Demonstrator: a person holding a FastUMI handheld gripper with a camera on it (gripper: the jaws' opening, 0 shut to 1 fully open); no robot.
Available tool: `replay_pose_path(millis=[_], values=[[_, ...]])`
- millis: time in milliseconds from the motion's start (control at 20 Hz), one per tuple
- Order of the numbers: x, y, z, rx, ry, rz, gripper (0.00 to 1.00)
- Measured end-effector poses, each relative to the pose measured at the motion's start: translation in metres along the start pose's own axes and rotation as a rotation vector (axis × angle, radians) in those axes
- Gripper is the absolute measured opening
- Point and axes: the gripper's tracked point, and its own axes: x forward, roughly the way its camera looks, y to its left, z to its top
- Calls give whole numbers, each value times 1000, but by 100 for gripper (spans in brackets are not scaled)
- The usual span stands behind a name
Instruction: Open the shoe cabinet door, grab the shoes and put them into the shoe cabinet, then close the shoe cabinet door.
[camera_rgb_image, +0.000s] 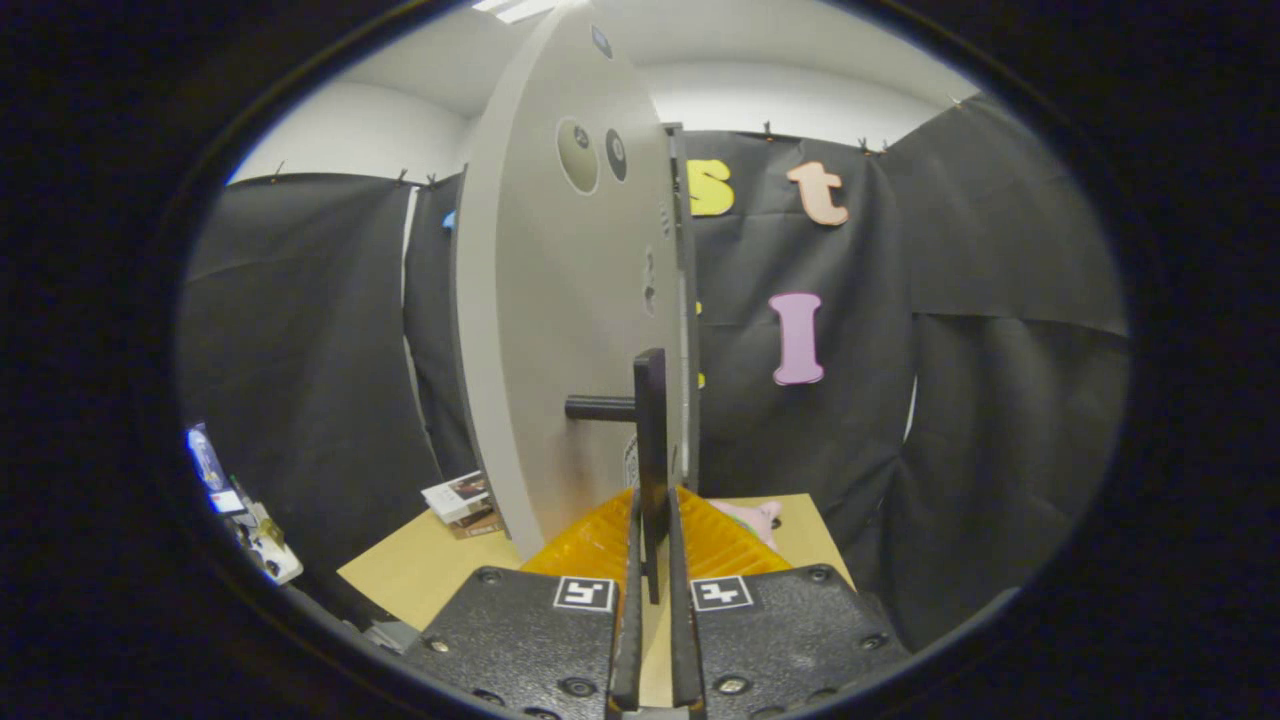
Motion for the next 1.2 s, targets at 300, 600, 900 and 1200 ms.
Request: replay_pose_path(millis=[300, 600, 900, 1200], values=[[5, -21, 0, 105, 17, 136, 8], [-8, -32, -16, 27, 53, 71, 8], [-36, -45, -29, 27, 17, 52, 20], [-68, -89, -49, -7, -84, -117, 87]])
